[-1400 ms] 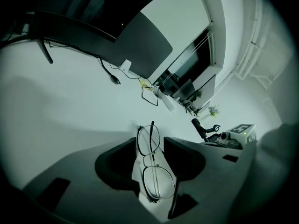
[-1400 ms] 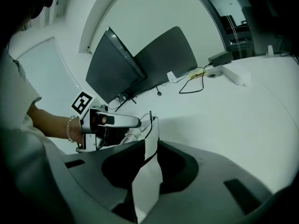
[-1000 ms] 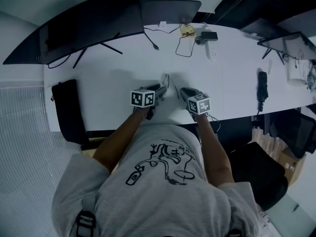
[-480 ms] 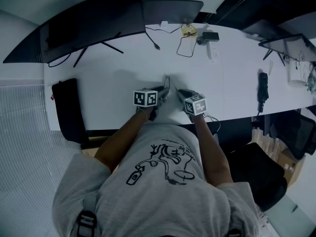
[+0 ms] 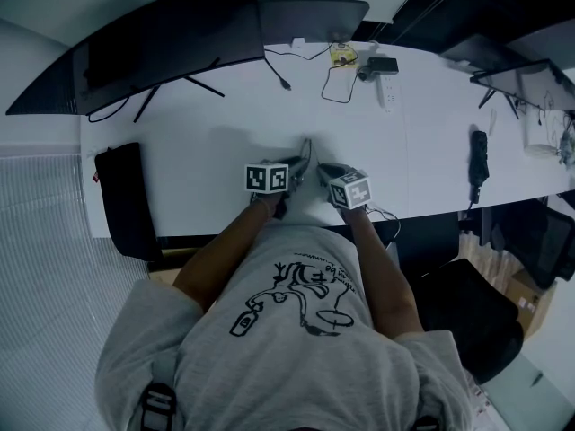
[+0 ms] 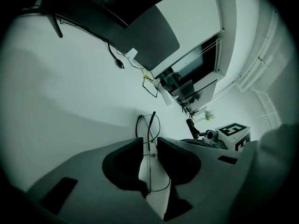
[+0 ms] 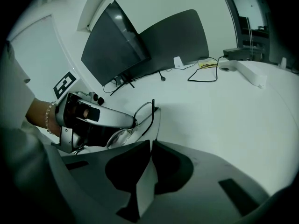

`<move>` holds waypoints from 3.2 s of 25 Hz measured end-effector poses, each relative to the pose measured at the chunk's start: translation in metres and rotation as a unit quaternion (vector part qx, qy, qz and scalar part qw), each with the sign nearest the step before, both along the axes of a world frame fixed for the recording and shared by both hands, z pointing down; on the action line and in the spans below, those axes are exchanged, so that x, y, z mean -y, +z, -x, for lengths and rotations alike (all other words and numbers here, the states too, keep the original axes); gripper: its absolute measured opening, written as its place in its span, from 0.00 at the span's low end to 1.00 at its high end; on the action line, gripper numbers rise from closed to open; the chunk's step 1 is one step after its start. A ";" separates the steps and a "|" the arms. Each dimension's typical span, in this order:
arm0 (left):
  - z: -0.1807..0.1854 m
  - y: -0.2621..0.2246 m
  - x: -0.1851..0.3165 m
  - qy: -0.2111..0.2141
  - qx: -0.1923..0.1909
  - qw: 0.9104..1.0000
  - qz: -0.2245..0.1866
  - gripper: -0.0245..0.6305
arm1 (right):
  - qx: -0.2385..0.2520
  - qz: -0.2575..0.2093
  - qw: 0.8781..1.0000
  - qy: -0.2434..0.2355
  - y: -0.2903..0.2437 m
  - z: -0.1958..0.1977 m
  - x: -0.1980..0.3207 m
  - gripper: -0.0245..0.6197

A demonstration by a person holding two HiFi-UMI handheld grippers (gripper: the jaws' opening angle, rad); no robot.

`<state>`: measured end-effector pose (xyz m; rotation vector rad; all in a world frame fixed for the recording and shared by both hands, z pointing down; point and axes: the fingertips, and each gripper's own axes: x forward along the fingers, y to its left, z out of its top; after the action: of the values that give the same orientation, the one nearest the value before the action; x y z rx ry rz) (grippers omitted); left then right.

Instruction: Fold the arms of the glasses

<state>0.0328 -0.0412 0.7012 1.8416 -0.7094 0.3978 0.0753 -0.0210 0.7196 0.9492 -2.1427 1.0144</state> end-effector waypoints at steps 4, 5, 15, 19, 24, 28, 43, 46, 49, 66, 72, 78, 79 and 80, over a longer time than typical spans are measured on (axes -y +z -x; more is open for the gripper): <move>-0.001 0.000 -0.001 -0.002 0.000 1.000 0.003 0.20 | -0.004 0.008 1.000 0.001 0.004 0.003 -0.001 0.08; -0.001 0.001 -0.001 -0.002 -0.001 1.000 0.003 0.20 | -0.007 0.010 1.000 0.000 0.004 0.003 -0.002 0.08; -0.001 0.001 -0.001 0.002 0.001 1.000 0.003 0.20 | 0.002 0.018 1.000 -0.013 0.001 0.021 -0.002 0.08; -0.001 0.001 -0.002 0.004 0.004 1.000 0.005 0.19 | 0.005 0.026 1.000 -0.011 0.002 0.024 -0.002 0.08; -0.004 0.002 -0.003 0.008 0.005 1.000 0.005 0.18 | 0.007 0.028 0.999 -0.015 0.002 0.031 -0.003 0.08; -0.003 0.002 -0.002 0.004 0.002 1.000 0.007 0.18 | 0.007 0.030 0.999 -0.015 0.002 0.033 -0.002 0.08; 0.009 0.001 -0.003 -0.007 0.002 1.000 0.005 0.18 | -0.010 0.009 1.000 0.002 -0.005 0.011 0.001 0.08; 0.010 -0.004 -0.004 -0.008 0.002 1.000 0.000 0.18 | -0.013 -0.001 1.000 0.008 -0.008 0.006 0.002 0.07; 0.013 -0.012 -0.004 -0.008 0.002 1.000 -0.010 0.18 | -0.019 -0.012 1.000 0.013 -0.017 -0.001 0.004 0.07; 0.037 -0.101 0.005 -0.027 -0.005 0.990 -0.141 0.10 | -0.007 -0.156 0.987 0.035 -0.137 -0.020 0.019 0.06; 0.047 -0.161 0.007 -0.028 -0.002 0.975 -0.223 0.08 | -0.013 -0.220 0.974 0.045 -0.204 -0.025 0.021 0.06; 0.053 -0.214 0.004 -0.018 -0.005 0.957 -0.291 0.07 | -0.005 -0.262 0.964 0.053 -0.262 -0.025 0.018 0.06; 0.055 -0.222 0.003 -0.016 -0.006 0.954 -0.300 0.08 | -0.005 -0.268 0.962 0.053 -0.270 -0.025 0.017 0.06; 0.056 -0.229 0.002 -0.016 -0.006 0.951 -0.309 0.07 | -0.005 -0.274 0.960 0.051 -0.278 -0.024 0.015 0.06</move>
<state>-0.0230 -0.0434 0.4720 2.4107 -0.9239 0.1450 0.0995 -0.0359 0.4415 1.3229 -2.4376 0.4497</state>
